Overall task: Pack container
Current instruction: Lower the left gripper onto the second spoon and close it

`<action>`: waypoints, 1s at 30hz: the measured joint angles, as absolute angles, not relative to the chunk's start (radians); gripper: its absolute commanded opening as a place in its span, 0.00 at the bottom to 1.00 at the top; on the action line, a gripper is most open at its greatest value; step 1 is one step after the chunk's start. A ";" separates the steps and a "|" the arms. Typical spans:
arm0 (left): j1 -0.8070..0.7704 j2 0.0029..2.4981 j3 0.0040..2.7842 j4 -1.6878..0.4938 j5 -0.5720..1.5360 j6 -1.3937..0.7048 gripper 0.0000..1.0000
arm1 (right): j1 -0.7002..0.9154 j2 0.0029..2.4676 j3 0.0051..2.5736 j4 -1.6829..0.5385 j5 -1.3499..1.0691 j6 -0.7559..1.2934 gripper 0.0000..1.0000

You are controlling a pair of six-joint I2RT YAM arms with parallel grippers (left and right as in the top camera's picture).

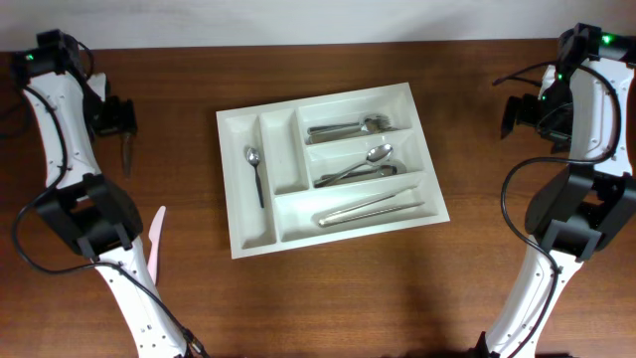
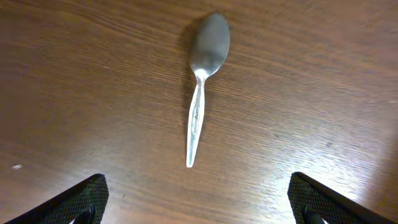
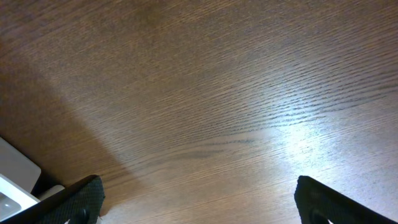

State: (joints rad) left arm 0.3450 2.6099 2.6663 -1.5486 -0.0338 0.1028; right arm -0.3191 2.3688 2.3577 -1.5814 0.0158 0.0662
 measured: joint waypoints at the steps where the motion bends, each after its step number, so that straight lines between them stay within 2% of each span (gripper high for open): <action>1: 0.345 2.621 2.666 -1.550 -0.034 0.105 0.95 | -0.319 2.369 2.358 -1.581 0.015 0.067 0.99; 26: 0.356 2.747 2.664 -1.496 -0.035 0.113 0.94 | -0.319 2.369 2.358 -1.581 0.015 0.067 0.99; 28: 0.356 2.747 2.664 -1.493 -0.038 0.112 0.89 | -0.319 2.369 2.358 -1.581 0.016 0.067 0.99; 29: 0.356 2.747 2.664 -1.491 -0.039 0.113 0.79 | -0.319 2.369 2.358 -1.581 0.016 0.067 0.99; 30: 0.356 2.747 2.664 -1.491 -0.039 0.111 0.75 | -0.319 2.369 2.358 -1.581 0.015 0.067 0.99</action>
